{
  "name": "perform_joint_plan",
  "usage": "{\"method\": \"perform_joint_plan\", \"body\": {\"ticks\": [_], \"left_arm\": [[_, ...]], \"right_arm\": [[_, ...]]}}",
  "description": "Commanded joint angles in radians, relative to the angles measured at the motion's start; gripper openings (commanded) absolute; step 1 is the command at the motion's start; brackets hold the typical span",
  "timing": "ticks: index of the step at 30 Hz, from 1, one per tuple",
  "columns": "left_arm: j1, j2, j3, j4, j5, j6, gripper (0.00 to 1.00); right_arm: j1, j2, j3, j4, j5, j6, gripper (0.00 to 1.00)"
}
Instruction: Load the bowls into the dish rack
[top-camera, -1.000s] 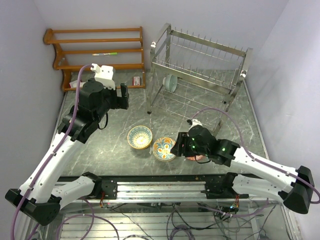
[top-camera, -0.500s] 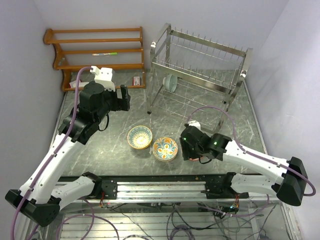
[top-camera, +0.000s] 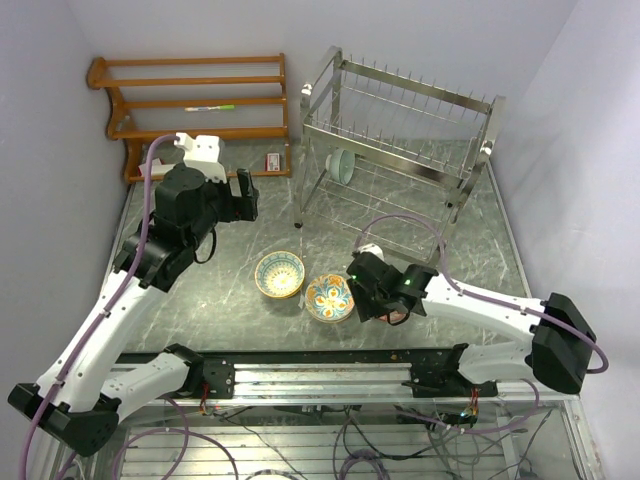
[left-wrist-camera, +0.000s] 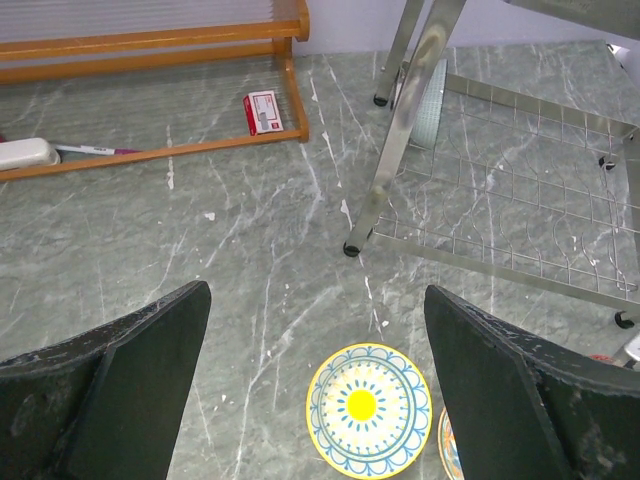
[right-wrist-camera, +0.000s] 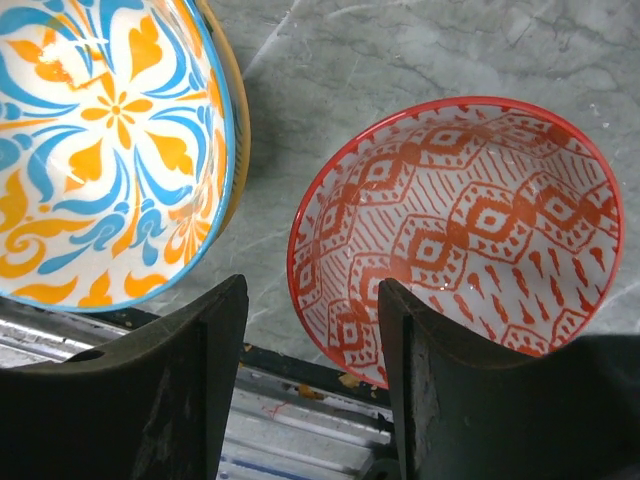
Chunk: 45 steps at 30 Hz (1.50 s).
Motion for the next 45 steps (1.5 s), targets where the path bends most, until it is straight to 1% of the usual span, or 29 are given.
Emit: {"method": "perform_joint_plan", "body": {"ticks": [1,3,6,9,13,14,16,17,22,28,31,36,40,43,45], "left_arm": [[-0.005,-0.023,-0.005,0.016,-0.028,-0.021,0.99],[-0.005,-0.027,-0.006,0.013,-0.033,-0.023,0.99],[-0.004,-0.031,-0.011,0.008,-0.042,-0.021,0.99],[-0.004,-0.033,-0.020,0.008,-0.049,-0.017,0.99],[-0.004,-0.035,-0.031,0.007,-0.048,-0.013,0.99],[-0.004,-0.035,-0.034,0.009,-0.049,-0.013,0.99],[-0.005,-0.036,-0.041,0.013,-0.050,-0.010,0.99],[-0.005,-0.037,-0.041,0.013,-0.051,-0.007,0.99],[-0.005,-0.037,-0.036,0.012,-0.052,0.004,0.99],[-0.005,-0.054,-0.017,0.021,-0.067,0.013,0.99],[-0.005,-0.056,0.001,0.024,-0.069,0.022,0.99],[-0.005,-0.054,0.040,0.034,-0.073,0.030,0.99],[-0.005,-0.047,0.077,0.041,-0.079,0.036,0.99],[-0.004,-0.040,0.114,0.036,-0.084,0.048,0.99],[-0.005,-0.037,0.140,0.029,-0.091,0.059,0.99]], "right_arm": [[-0.004,0.026,-0.022,0.075,0.013,-0.019,0.52],[-0.007,0.039,-0.026,0.086,0.014,-0.014,0.42],[-0.007,0.062,-0.033,0.091,0.020,-0.007,0.33],[-0.007,0.077,-0.042,0.091,0.024,0.004,0.26],[-0.006,0.087,-0.047,0.085,0.027,0.027,0.23],[-0.007,0.088,-0.045,0.079,0.031,0.035,0.21],[-0.007,0.081,-0.033,0.063,0.044,0.050,0.05],[-0.007,0.075,-0.026,0.057,0.048,0.054,0.00],[-0.006,0.040,0.024,0.033,0.022,0.029,0.00],[-0.008,-0.063,0.096,0.013,-0.037,0.042,0.00],[-0.009,-0.098,0.150,0.021,-0.084,0.042,0.00],[-0.013,-0.078,0.293,0.000,-0.143,0.015,0.00],[-0.061,-0.067,0.351,0.092,-0.294,0.001,0.00],[-0.128,-0.061,0.329,0.224,-0.500,0.035,0.00],[-0.176,-0.048,0.293,0.344,-0.633,0.076,0.00]]}}
